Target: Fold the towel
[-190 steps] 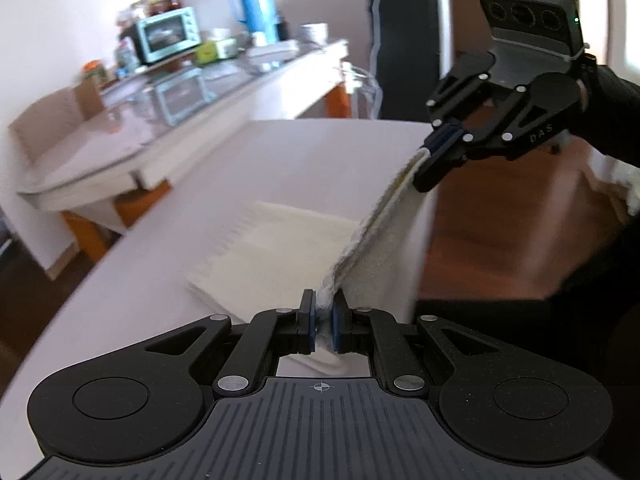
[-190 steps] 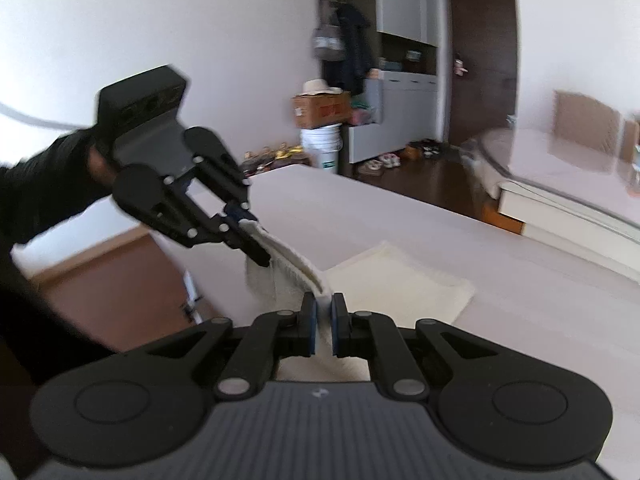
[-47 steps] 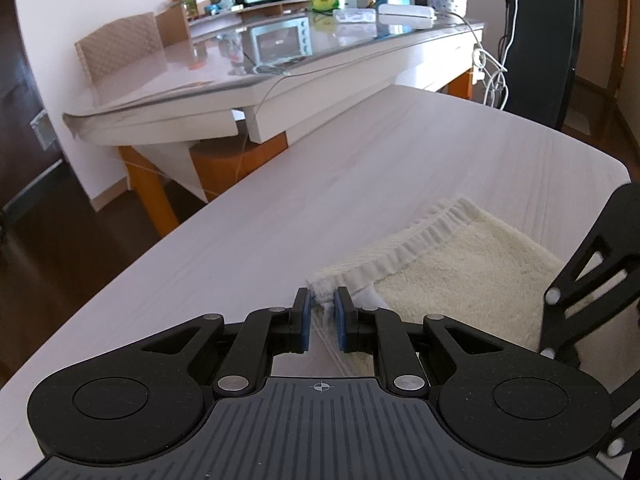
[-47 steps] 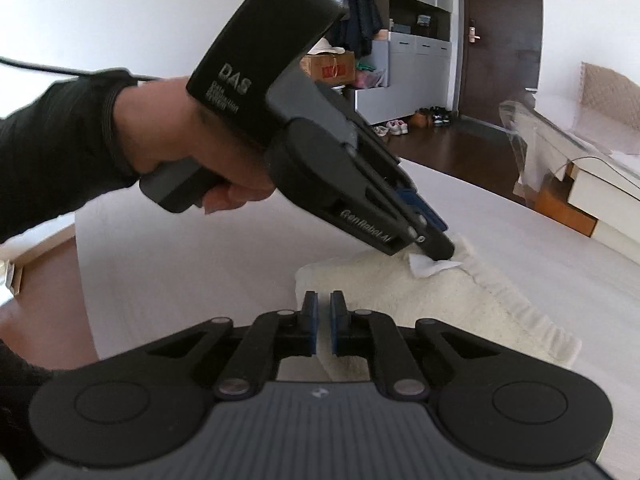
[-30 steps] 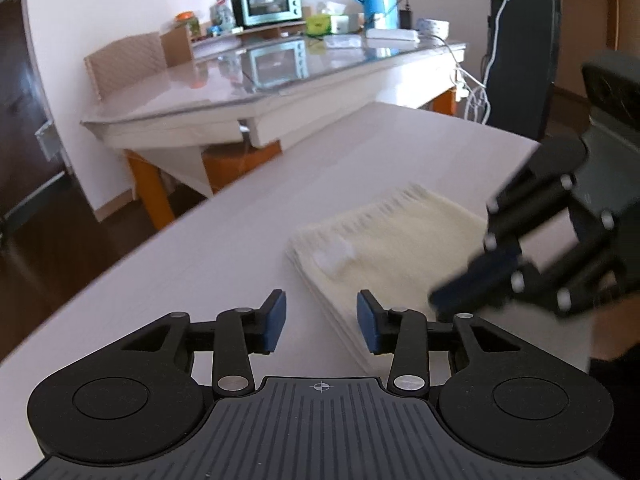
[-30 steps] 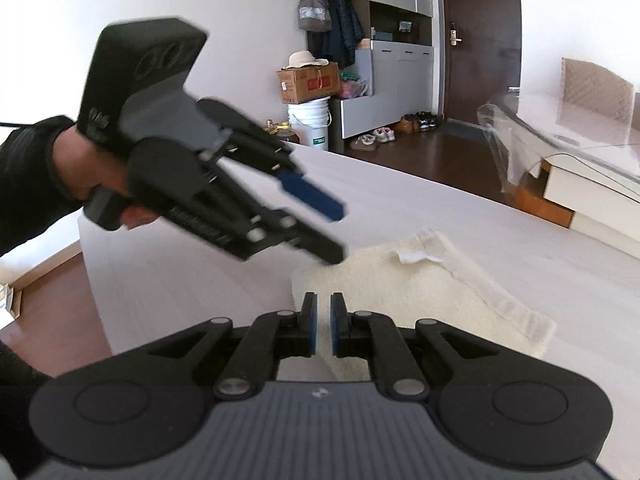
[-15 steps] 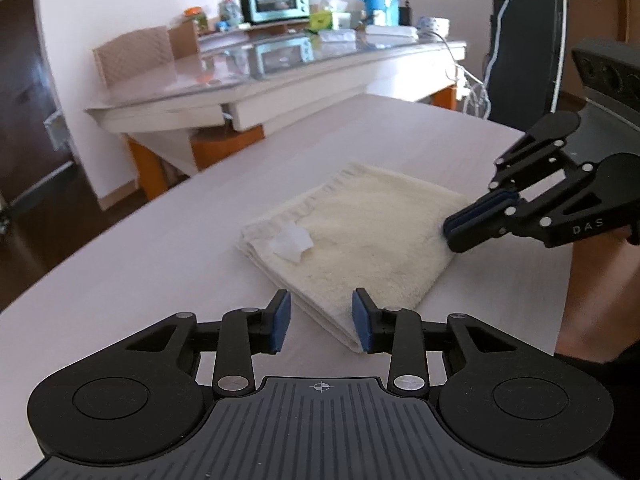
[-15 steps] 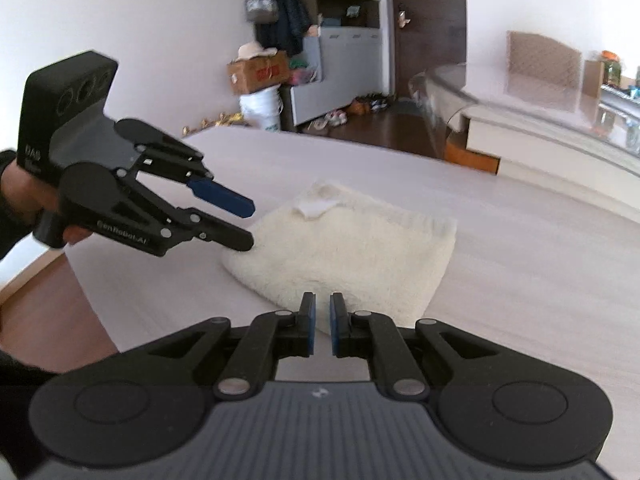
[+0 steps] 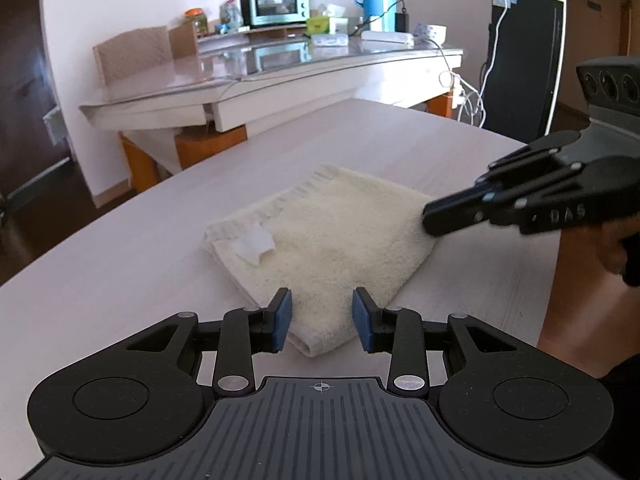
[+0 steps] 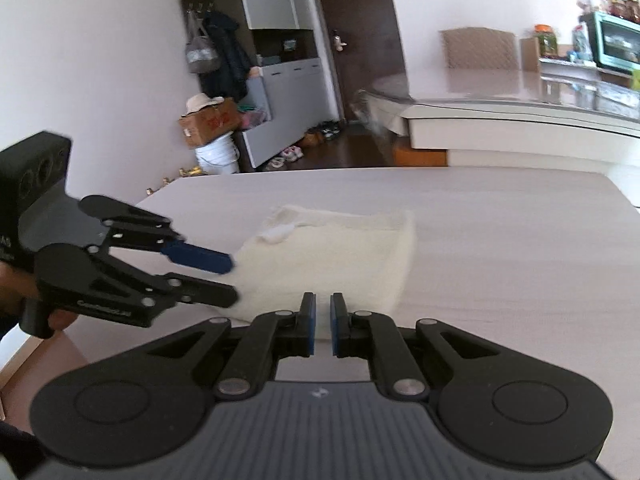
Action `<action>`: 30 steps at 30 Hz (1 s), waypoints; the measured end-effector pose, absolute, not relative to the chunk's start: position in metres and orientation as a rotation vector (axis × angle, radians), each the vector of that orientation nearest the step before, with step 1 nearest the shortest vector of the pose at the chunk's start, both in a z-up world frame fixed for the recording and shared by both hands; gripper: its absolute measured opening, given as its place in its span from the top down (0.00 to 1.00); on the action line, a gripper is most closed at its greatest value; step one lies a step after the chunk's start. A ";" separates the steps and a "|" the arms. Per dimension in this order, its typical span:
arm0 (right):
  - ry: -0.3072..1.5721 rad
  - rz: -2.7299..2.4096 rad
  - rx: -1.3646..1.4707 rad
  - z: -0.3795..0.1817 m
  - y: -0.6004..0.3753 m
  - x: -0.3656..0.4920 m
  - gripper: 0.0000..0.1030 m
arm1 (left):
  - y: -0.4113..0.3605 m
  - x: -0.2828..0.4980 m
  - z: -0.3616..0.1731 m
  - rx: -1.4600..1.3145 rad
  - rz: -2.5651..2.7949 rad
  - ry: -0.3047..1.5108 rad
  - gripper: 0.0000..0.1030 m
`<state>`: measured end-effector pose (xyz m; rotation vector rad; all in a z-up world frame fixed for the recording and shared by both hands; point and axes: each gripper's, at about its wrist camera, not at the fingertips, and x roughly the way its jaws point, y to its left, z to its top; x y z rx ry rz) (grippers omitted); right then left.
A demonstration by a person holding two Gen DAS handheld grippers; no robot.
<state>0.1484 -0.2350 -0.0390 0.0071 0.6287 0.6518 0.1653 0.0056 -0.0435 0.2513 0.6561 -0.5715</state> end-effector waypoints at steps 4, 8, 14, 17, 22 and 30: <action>0.644 0.643 0.007 -0.039 -0.243 0.153 0.94 | 0.005 0.165 -0.044 0.256 -0.570 0.659 0.64; 0.596 0.639 -0.008 -0.030 -0.230 0.152 0.91 | 0.002 0.166 -0.044 0.265 -0.564 0.662 0.64; 0.602 0.666 -0.082 -0.040 -0.202 0.151 0.91 | 0.001 0.164 -0.045 0.263 -0.551 0.659 0.64; 0.603 0.647 -0.049 -0.041 -0.215 0.153 0.93 | 0.002 0.164 -0.045 0.254 -0.550 0.661 0.64; 0.623 0.594 -0.038 -0.042 -0.238 0.160 0.90 | 0.001 0.165 -0.044 0.256 -0.548 0.665 0.64; 0.573 0.606 -0.083 -0.036 -0.226 0.174 0.87 | 0.000 0.165 -0.044 0.248 -0.536 0.668 0.64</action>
